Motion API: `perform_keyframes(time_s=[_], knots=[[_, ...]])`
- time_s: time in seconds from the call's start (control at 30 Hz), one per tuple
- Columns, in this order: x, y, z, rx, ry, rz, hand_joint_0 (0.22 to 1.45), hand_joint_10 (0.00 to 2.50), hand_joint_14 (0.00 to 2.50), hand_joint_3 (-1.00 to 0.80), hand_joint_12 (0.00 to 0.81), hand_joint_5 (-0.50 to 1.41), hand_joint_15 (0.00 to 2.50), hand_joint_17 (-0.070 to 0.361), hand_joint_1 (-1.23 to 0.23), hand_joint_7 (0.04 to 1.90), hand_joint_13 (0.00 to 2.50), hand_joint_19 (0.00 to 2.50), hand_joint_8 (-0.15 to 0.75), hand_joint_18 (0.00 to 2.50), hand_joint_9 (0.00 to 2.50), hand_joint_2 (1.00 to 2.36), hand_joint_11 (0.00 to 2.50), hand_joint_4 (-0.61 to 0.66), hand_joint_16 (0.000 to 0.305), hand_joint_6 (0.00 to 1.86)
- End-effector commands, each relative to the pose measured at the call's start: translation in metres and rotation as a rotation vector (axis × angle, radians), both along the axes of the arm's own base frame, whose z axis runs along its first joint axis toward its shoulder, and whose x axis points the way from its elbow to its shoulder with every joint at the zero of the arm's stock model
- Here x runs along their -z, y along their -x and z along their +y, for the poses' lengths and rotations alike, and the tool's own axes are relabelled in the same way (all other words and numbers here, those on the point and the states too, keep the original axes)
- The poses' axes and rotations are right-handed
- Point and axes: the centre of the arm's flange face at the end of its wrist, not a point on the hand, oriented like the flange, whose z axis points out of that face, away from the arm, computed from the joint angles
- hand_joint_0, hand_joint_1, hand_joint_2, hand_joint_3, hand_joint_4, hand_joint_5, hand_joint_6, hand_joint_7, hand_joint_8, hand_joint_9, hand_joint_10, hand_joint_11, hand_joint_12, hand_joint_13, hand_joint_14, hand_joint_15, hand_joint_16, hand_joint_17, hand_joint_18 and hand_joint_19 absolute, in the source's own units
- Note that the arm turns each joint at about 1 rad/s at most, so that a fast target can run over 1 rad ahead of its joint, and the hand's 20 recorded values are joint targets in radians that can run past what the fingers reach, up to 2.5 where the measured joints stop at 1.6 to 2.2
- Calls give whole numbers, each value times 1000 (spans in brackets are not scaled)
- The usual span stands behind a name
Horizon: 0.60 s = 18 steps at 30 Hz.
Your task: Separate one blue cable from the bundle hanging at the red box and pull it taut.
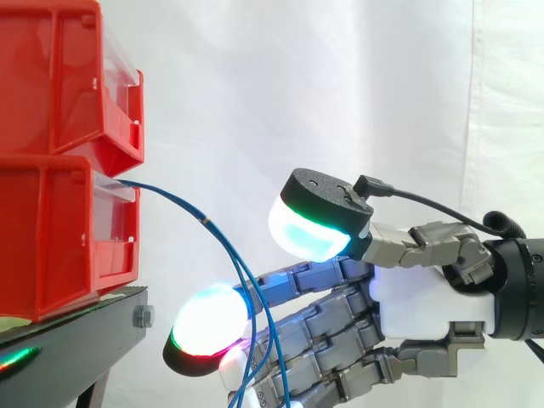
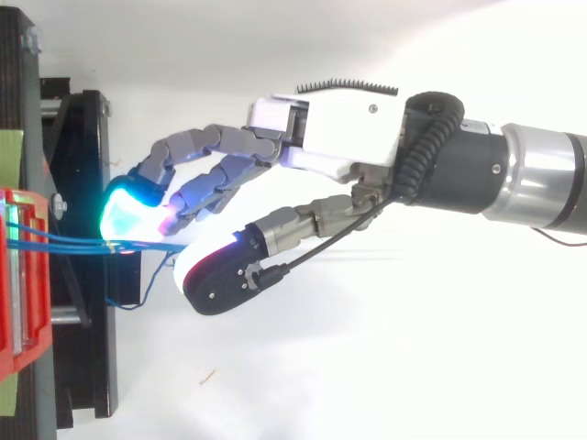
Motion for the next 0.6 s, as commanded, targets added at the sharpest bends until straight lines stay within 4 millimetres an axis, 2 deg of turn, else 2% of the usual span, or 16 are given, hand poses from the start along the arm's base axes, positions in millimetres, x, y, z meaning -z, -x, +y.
perform_keyframes(time_s=[0.0,0.07,0.23,0.57], knots=[[-1,-2,-3,-15,-3,-22,528,9,11,-500,371,-197,346,106,-670,810,697,508,305,661,733,1000,376,227,47,502],[1,-4,-3,-24,-5,-30,530,9,11,-500,370,-196,345,105,-670,807,703,509,305,670,735,1000,369,227,47,502],[24,-11,-4,-50,-31,-18,531,9,12,-500,370,-193,355,104,-671,810,719,516,307,676,749,1000,378,233,46,502],[22,-16,3,-100,-112,-55,544,9,12,-500,365,-186,358,102,-669,811,741,523,309,692,768,1000,377,242,46,502]])
